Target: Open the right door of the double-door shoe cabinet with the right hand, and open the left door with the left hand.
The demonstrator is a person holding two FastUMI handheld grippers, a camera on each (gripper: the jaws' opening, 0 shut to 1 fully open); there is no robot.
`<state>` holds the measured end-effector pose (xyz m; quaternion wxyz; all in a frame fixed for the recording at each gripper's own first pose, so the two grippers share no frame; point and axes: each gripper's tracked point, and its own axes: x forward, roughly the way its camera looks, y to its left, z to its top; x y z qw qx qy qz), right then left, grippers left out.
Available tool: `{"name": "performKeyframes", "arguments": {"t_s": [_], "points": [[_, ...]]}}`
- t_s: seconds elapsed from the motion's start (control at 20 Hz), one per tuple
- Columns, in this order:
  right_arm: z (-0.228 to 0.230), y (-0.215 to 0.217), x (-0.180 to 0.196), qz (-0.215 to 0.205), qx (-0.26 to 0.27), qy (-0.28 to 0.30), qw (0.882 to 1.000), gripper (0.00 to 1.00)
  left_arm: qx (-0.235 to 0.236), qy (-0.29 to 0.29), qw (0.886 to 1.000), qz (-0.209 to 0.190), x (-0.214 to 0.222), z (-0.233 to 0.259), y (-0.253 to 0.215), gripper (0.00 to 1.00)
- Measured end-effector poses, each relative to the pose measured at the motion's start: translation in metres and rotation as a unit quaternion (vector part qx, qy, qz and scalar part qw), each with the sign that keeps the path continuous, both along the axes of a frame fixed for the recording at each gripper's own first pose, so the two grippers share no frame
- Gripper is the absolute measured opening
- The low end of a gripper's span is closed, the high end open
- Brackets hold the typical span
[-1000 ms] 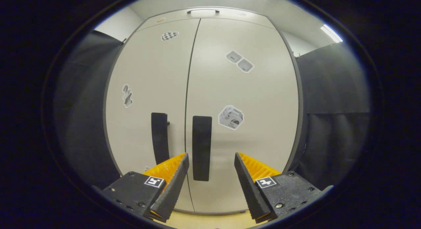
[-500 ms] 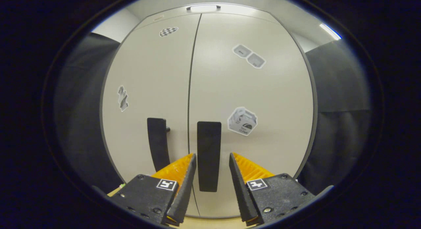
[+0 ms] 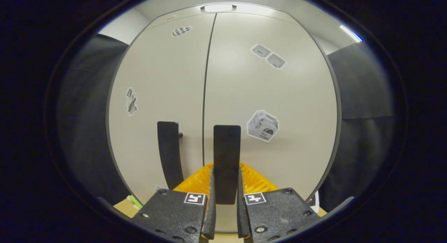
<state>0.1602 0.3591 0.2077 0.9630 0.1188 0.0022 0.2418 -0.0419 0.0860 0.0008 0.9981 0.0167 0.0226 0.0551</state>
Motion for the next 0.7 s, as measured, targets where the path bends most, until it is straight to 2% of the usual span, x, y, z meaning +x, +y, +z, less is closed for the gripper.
{"name": "performKeyframes", "arguments": {"t_s": [0.2,0.35,0.7], "points": [[-0.001,0.000,0.000,-0.002,-0.002,0.002,1.000,0.27,0.000,0.001,1.000,0.000,0.000,0.000,-0.001,0.95],[-0.001,-0.003,-0.006,0.014,-0.003,0.008,1.000,0.25,-0.001,0.003,1.000,0.002,0.003,-0.003,0.004,0.95],[-0.009,-0.040,-0.048,0.053,-0.003,-0.003,0.999,0.24,0.004,0.004,1.000,0.003,0.024,-0.005,0.012,0.95]]}}
